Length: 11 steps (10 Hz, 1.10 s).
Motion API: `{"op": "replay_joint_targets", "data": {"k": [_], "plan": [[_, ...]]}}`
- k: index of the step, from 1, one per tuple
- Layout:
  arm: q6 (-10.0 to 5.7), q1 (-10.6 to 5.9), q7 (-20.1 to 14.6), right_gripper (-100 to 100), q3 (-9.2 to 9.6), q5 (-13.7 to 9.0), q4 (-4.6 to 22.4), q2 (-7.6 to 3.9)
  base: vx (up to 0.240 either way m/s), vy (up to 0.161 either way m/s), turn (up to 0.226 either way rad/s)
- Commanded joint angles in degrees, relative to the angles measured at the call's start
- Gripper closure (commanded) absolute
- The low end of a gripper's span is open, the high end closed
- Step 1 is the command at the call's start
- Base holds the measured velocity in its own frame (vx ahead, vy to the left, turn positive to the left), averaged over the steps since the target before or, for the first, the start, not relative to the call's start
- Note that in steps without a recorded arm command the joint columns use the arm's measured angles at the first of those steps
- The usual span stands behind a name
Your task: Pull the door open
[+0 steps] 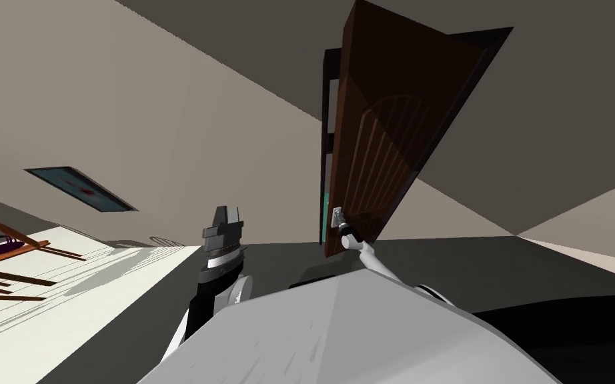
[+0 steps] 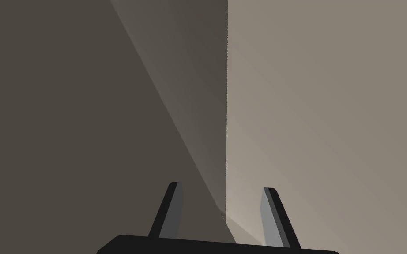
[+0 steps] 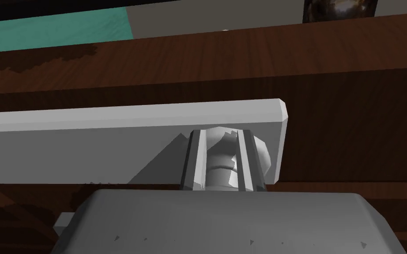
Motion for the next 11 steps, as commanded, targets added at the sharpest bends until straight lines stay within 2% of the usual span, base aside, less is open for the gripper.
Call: {"op": "replay_joint_targets", "data": {"k": [1, 3, 4, 9, 10, 11], "plan": [[-0.38, 0.43, -2.86, 100, 0.20, -1.86, 0.62, 0.13, -0.090, -0.078, 0.118], [-1.31, 0.35, -6.12, 100, 1.01, -4.00, 0.31, 0.63, -0.091, -0.077, 0.132], [-1.94, -0.42, -7.01, -100, 1.72, -4.53, 0.23, 0.34, -0.106, -0.039, 0.119], [-3.87, -1.06, -14.37, -100, 3.64, -9.33, 0.38, -0.29, -0.088, -0.039, 0.070], [-3.87, -1.06, -14.91, -100, 3.64, -9.33, 0.38, -0.29, -0.073, -0.054, 0.036], [-4.38, -1.23, -17.07, -100, 4.15, -10.60, 0.42, -0.46, -0.057, -0.044, 0.050]]}}
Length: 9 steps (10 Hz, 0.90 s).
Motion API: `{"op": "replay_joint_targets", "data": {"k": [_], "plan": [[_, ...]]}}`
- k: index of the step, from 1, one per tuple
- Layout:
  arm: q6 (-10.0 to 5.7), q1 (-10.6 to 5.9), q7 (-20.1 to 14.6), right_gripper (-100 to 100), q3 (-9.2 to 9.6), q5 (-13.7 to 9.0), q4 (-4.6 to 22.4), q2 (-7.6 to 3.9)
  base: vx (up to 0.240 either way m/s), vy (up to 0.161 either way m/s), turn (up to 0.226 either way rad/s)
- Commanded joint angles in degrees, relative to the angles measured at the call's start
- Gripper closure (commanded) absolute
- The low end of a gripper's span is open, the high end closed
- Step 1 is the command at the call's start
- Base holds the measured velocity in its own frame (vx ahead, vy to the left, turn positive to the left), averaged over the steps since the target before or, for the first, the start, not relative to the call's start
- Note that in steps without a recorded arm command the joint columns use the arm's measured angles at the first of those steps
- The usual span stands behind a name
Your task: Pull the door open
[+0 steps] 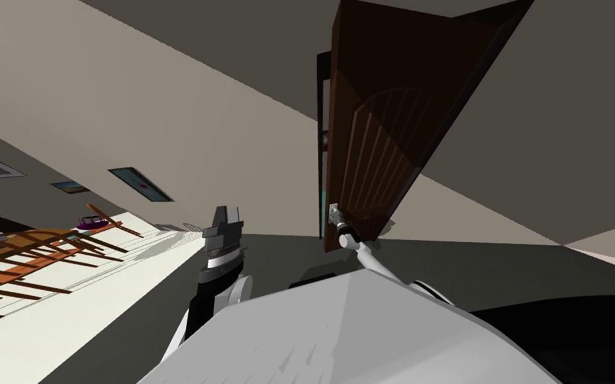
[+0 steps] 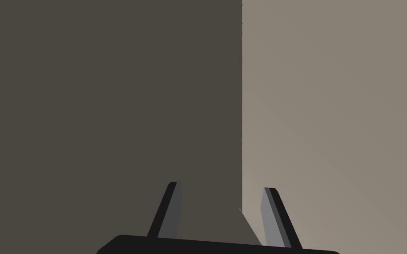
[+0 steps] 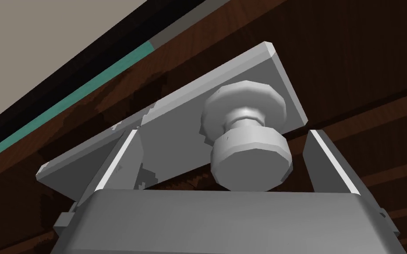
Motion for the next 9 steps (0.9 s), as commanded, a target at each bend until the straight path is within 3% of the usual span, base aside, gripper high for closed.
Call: {"op": "replay_joint_targets", "data": {"k": [1, 2, 4, 5, 7, 8, 9], "plan": [[-0.84, -0.27, -2.86, -100, 0.80, -2.00, 0.06, -0.23, -0.084, -0.051, 0.119], [-0.84, -0.27, -3.53, -100, 0.80, -2.00, 0.06, -0.23, -0.061, -0.034, 0.047], [-2.01, -0.66, -7.18, -100, 1.95, -4.88, 0.16, -0.60, -0.060, -0.040, 0.090], [-2.01, -0.66, -8.07, -100, 1.95, -4.88, 0.16, -0.60, -0.057, -0.037, 0.039], [-3.24, -1.07, -11.70, -100, 3.16, -7.92, 0.27, -0.98, -0.080, -0.054, 0.097], [-3.24, -1.07, -12.66, -100, 3.16, -7.92, 0.27, -0.98, -0.074, -0.043, 0.058], [-3.87, -1.28, -14.68, -100, 3.78, -9.47, 0.33, -1.17, -0.056, -0.038, 0.071]]}}
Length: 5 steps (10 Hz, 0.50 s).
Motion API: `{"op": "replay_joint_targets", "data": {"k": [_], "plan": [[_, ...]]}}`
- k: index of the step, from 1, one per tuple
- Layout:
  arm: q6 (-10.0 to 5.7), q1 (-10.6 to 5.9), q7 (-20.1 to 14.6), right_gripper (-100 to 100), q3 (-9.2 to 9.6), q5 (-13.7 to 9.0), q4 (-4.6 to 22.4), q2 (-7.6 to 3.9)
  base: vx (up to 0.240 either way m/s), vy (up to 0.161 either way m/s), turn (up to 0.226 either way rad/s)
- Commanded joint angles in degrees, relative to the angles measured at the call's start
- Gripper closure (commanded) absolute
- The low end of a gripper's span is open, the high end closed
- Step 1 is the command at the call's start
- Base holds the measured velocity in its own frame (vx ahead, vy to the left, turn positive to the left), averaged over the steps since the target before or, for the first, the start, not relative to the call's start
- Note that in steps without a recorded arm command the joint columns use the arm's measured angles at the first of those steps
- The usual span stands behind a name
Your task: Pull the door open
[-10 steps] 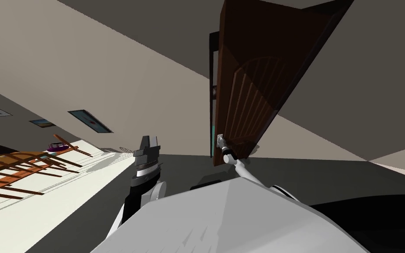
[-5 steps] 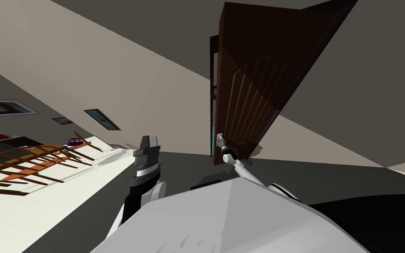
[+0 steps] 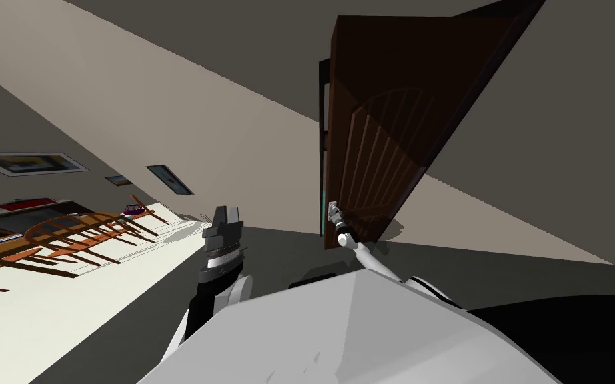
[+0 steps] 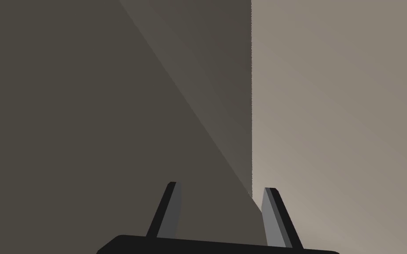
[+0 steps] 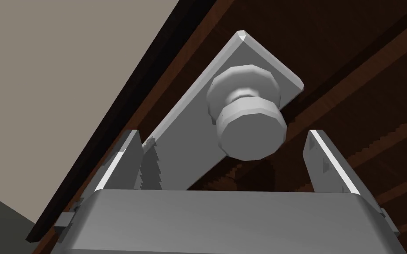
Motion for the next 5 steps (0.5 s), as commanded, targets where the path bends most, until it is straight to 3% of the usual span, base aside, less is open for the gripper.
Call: {"op": "replay_joint_targets", "data": {"k": [1, 3, 4, 5], "plan": [[-0.36, -0.13, -1.60, -100, 0.31, -0.79, 0.05, -0.08, -0.042, -0.027, 0.034], [-1.62, -0.55, -5.38, -100, 1.55, -3.89, 0.17, -0.45, -0.073, -0.044, 0.101], [-1.62, -0.55, -6.20, -100, 1.55, -3.89, 0.17, -0.45, -0.065, -0.046, 0.039], [-2.24, -0.76, -8.31, -100, 2.15, -5.39, 0.23, -0.63, -0.056, -0.043, 0.074]]}}
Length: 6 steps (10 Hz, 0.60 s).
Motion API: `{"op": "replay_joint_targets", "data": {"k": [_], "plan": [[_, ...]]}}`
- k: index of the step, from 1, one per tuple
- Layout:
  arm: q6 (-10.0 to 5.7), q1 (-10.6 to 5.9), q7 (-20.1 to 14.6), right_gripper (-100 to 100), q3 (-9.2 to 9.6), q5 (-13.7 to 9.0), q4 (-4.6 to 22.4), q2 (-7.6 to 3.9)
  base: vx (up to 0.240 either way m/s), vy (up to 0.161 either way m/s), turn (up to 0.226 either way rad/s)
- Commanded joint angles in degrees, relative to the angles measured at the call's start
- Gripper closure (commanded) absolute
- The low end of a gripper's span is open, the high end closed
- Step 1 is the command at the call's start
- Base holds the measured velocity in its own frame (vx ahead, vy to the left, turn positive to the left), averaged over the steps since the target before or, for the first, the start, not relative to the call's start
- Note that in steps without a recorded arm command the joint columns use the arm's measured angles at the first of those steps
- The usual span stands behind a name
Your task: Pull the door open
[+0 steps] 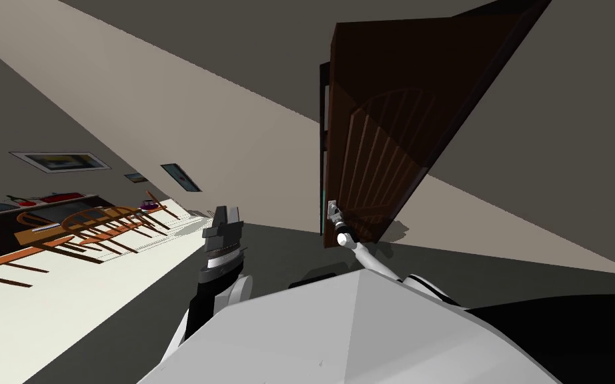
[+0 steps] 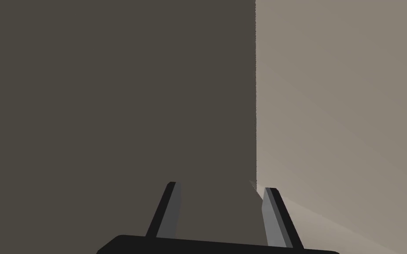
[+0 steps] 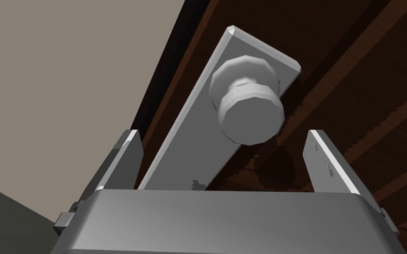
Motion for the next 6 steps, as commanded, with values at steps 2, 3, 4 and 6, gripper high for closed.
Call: {"op": "replay_joint_targets", "data": {"k": [2, 3, 4, 6], "plan": [[-0.95, -0.31, -3.79, -100, 0.89, -2.27, 0.08, -0.25, -0.075, -0.048, 0.080], [-1.53, -0.51, -5.83, -100, 1.45, -3.69, 0.14, -0.42, -0.071, -0.033, 0.071], [-2.09, -0.70, -7.37, -100, 2.01, -5.08, 0.20, -0.58, -0.085, -0.051, 0.106], [-2.62, -0.87, -10.31, -100, 2.52, -6.36, 0.25, -0.73, -0.072, -0.039, 0.043]]}}
